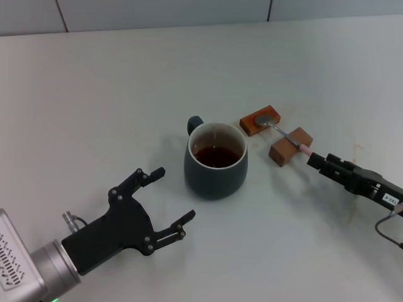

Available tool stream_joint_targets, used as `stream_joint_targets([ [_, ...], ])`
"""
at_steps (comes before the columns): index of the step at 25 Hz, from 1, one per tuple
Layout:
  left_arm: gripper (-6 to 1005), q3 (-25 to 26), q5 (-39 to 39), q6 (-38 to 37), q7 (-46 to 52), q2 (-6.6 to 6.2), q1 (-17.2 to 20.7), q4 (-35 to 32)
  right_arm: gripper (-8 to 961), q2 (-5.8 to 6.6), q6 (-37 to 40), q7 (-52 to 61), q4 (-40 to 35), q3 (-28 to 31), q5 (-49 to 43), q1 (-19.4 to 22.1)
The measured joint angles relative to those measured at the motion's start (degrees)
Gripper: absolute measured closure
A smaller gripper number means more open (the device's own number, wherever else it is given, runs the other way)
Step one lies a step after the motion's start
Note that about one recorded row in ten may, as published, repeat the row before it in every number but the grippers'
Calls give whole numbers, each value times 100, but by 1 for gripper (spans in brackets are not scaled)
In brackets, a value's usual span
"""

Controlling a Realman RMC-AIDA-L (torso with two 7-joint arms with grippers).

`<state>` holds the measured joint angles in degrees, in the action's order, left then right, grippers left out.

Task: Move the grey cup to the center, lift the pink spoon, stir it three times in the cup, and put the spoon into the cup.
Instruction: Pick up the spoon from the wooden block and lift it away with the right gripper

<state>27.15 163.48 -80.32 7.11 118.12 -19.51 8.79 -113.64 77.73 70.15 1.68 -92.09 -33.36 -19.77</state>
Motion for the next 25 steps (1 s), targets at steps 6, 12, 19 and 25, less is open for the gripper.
stream_joint_targets([
  [6, 135, 0, 0, 0, 17, 0, 2, 0, 231, -9, -93, 16, -47, -6, -38, -47],
  [12, 136, 0, -1, -1, 19, 0, 13, 0, 474, -9, -124, 20, -64, -11, -86, -72],
  [19, 135, 0, 0, -1, 12, 0, 24, 0, 619, -9, -196, 40, -80, -11, -86, -80],
  [25, 135, 0, 0, -1, 11, 0, 18, 0, 669, -9, -229, 42, -80, -10, -86, -80],
])
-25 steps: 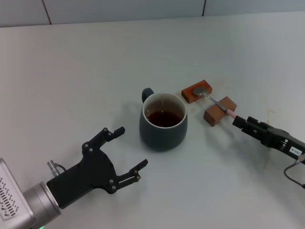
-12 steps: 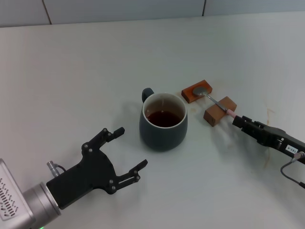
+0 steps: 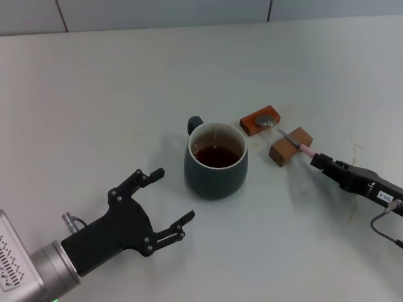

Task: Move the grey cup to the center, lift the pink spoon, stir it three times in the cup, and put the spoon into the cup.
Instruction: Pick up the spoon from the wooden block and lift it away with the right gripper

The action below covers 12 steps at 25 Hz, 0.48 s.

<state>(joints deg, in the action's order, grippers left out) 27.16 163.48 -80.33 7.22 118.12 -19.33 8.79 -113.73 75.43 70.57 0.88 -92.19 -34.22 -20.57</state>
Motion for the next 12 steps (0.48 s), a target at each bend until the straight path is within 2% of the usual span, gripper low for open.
stream_joint_targets([
  [6, 136, 0, 0, 0, -9, 5, 5, 0, 818, 0, -41, -49, -1, 35, 13, 11],
  [9, 136, 3, 0, 0, -9, 7, 6, 0, 823, 0, -14, -137, -60, 67, 42, 74],
  [11, 136, 6, 0, 0, -9, 8, 10, 0, 827, 6, 452, -376, -103, 152, 48, 168],
  [12, 136, 6, 0, 0, -9, 8, 10, 0, 827, 6, 452, -376, -103, 152, 48, 168],
])
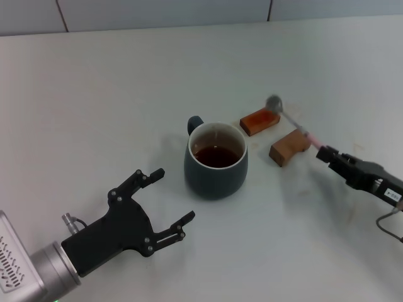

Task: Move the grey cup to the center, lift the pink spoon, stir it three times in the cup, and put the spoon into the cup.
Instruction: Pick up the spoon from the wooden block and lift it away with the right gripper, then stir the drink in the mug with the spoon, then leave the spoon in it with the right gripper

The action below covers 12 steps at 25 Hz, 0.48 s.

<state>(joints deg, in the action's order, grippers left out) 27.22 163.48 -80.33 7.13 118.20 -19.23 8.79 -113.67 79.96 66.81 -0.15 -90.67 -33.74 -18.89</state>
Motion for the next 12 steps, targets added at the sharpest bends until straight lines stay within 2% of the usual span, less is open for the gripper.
stream_joint_targets([
  [4, 136, 3, 0, 0, -30, 4, 10, 6, 827, 104, 1190, -338, -66, 132, -10, 75],
  [5, 136, 3, 0, 0, -30, 4, 10, 6, 827, 148, 1420, -386, -86, 137, -12, 70],
  [6, 136, -1, 0, 0, -37, 11, -5, 4, 827, 261, 1820, -411, -128, 179, -6, 40],
  [7, 136, -2, 0, 0, -40, 11, -10, 3, 827, 261, 1820, -411, -128, 179, -6, 40],
  [8, 136, -3, 0, 0, -41, 11, -16, 2, 827, 325, 1934, -395, -167, 220, -6, 17],
  [9, 136, -3, 0, 0, -41, 11, -16, 2, 827, 477, 2090, -250, -322, 309, -8, -25],
  [10, 136, -2, 0, 0, -42, 11, -17, 0, 827, 477, 2090, -250, -322, 309, -8, -25],
  [12, 136, 0, 0, 0, -43, 10, -18, 0, 827, 627, 2178, -20, -665, 354, -31, -39],
])
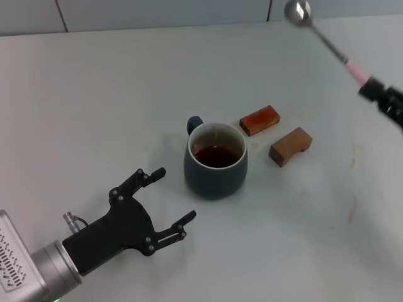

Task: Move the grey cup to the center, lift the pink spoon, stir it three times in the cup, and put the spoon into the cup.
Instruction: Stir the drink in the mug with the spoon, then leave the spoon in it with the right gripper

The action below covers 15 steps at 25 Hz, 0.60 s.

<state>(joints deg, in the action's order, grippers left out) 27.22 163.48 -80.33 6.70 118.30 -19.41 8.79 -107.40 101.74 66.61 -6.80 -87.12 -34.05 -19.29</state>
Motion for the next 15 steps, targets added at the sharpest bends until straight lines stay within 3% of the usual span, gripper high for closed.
stream_joint_targets([
  [2, 136, 9, 0, 0, 0, 0, -1, 0, 827, 226, -168, 447, -820, 40, -91, -6],
  [3, 136, 9, 0, 0, 0, 0, -1, 0, 827, 226, -168, 447, -820, 40, -91, -6],
  [6, 136, 27, 0, 0, 3, 0, -3, 0, 827, 367, -794, 1095, -1910, 506, -771, 22],
  [8, 136, 29, -1, 1, 3, -1, -5, -1, 827, 330, -1291, 1827, -2944, 1156, -1746, 111],
  [9, 136, 35, -1, 0, 2, 1, -10, 1, 827, 251, -1443, 2210, -3530, 1529, -2330, 145],
  [10, 136, 38, -6, 1, 1, 1, -12, 1, 827, -14, -1600, 3212, -4823, 2343, -3818, 174],
  [11, 136, 38, -6, 1, 1, 1, -12, 1, 827, -14, -1600, 3212, -4823, 2343, -3818, 174],
  [12, 136, 40, -14, 2, 1, -1, -12, -1, 827, -336, -1523, 4238, -6097, 2996, -5315, 82],
  [13, 136, 42, -17, 11, 0, -1, -16, -1, 827, -336, -1523, 4238, -6097, 2996, -5315, 82],
  [15, 136, 45, -23, 40, -1, -1, -19, -1, 827, -556, -1269, 5186, -7080, 3364, -6527, -124],
])
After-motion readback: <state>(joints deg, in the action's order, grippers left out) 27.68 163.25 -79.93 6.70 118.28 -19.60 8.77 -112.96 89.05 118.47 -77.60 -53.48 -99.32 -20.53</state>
